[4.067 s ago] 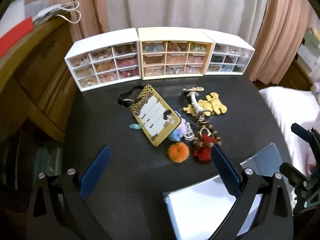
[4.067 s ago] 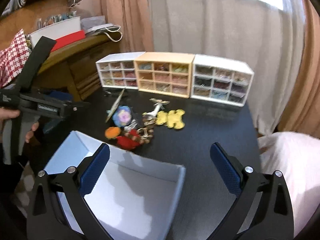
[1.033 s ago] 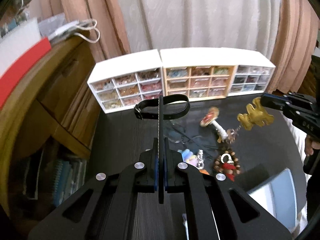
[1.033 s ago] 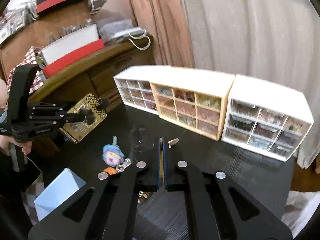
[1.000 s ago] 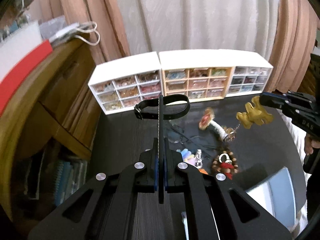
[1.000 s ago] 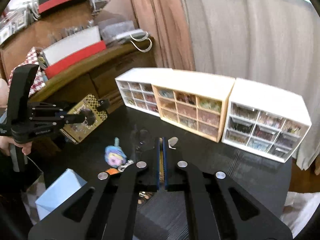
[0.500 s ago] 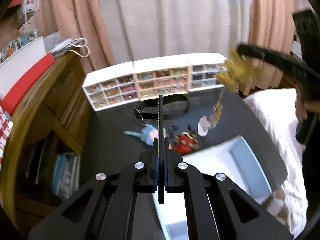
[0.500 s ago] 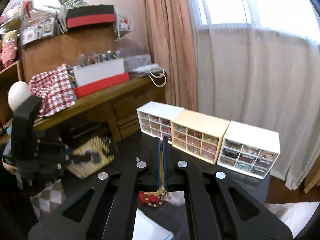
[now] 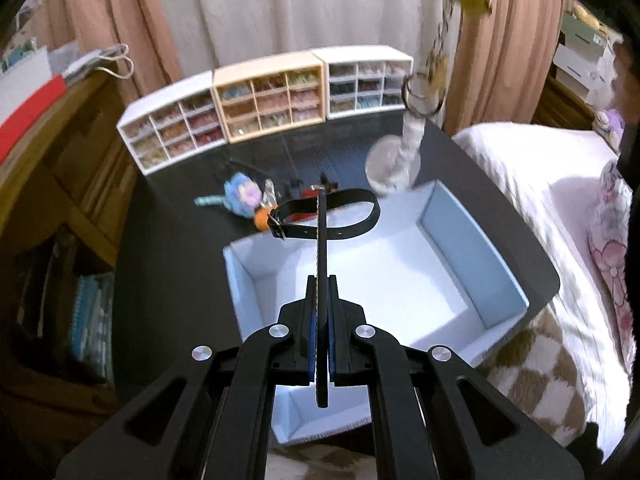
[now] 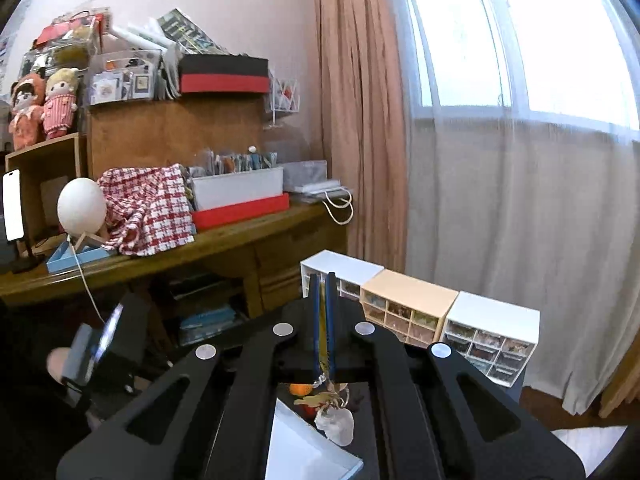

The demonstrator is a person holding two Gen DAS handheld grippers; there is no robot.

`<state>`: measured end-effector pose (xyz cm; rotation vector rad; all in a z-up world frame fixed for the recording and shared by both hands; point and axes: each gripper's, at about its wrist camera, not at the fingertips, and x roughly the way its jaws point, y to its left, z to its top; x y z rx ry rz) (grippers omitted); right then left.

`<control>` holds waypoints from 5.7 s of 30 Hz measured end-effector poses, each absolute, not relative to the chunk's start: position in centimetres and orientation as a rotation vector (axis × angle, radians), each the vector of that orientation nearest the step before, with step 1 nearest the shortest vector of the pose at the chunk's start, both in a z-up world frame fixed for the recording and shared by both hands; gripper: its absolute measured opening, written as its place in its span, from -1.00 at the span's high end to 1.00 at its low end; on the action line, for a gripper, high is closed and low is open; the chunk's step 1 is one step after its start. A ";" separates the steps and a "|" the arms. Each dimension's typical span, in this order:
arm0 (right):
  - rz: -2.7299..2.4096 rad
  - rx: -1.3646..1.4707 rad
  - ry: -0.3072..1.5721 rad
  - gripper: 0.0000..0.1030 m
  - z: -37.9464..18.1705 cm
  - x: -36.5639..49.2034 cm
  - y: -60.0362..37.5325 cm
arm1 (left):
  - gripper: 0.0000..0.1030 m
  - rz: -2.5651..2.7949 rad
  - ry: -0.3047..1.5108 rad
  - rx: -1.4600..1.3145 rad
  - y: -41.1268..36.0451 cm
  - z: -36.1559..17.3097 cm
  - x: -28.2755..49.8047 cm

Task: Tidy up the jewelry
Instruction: 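Carry yellow plush into white box and open right tool while left holds card, then lower gold card into white box and open left tool, then grasp blue plush hair tie with left while right grasps red knitted bead keychain, then carry red keychain into box and open right tool while left carries blue plush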

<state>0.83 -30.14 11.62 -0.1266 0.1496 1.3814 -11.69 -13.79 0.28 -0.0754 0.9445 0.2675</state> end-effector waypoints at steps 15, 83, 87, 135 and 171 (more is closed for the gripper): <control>1.486 -0.112 0.147 0.92 10.6 -2.5 -32.9 | 0.91 0.278 0.943 -0.061 -14.1 0.1 -12.1; 1.115 -0.013 0.556 -0.88 -3.3 9.1 -28.0 | -0.84 0.337 0.990 -0.072 -11.8 -1.4 -9.1; 1.171 -0.078 0.593 -0.82 -3.6 9.4 -25.9 | -0.84 0.355 0.992 -0.081 -10.8 -1.4 -8.7; 1.515 -0.883 1.003 -0.33 -9.8 7.7 -6.0 | -0.84 0.352 1.098 -0.472 6.2 -6.0 0.8; 1.098 -0.429 0.787 0.10 -6.0 13.7 -13.5 | 0.57 0.275 0.887 -0.210 1.3 -1.4 0.8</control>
